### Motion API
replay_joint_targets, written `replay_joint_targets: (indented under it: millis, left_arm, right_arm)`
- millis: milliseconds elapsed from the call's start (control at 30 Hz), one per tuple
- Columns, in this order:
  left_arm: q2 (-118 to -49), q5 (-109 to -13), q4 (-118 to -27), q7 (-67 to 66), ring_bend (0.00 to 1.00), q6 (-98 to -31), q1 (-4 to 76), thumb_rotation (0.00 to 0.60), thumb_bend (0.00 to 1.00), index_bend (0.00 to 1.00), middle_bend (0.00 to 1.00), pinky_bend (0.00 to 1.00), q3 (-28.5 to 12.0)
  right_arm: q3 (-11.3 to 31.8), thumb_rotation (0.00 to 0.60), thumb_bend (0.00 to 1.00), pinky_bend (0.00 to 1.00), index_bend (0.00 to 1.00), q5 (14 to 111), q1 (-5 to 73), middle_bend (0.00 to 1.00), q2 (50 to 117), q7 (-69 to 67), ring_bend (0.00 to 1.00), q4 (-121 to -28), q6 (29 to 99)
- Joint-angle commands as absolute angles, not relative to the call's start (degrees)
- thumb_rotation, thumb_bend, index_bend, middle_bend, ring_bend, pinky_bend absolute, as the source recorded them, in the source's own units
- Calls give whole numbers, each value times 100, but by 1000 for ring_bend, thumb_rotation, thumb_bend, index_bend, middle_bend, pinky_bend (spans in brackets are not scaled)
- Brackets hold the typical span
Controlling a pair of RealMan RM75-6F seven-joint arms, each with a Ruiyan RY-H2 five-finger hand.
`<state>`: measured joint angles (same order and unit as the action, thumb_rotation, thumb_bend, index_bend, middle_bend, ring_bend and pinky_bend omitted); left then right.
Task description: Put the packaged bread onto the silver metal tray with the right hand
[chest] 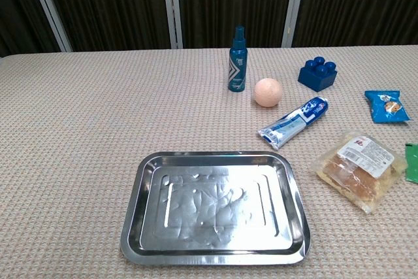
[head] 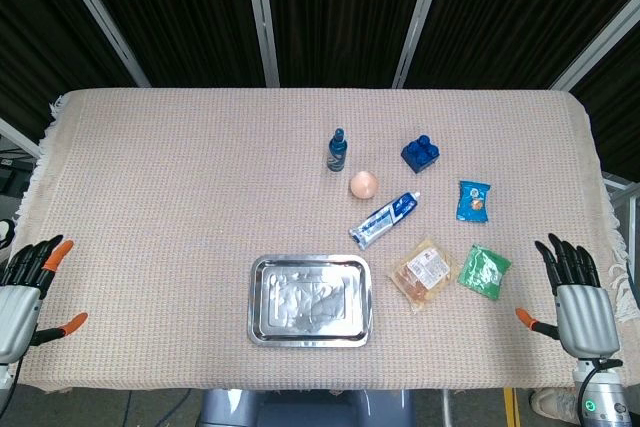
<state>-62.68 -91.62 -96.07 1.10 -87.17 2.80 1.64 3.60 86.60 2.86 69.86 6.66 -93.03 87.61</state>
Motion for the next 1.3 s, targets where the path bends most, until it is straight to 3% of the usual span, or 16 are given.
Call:
replay_joint_targets:
  millis: [33, 1300]
  left_arm:
    - [-6267, -9148, -9591, 120, 0, -8715, 272, 600, 132, 64, 0, 0, 163]
    - [-6238, -9141, -9642, 67, 0, -8665, 310, 600, 133, 63, 0, 0, 126]
  right_arm:
    - [358, 600, 2, 0, 78, 8668, 284, 0, 6980, 678, 0, -9312, 8765]
    - [315, 600, 2, 0, 74, 8773, 383, 0, 6972, 573, 0, -9328, 8583]
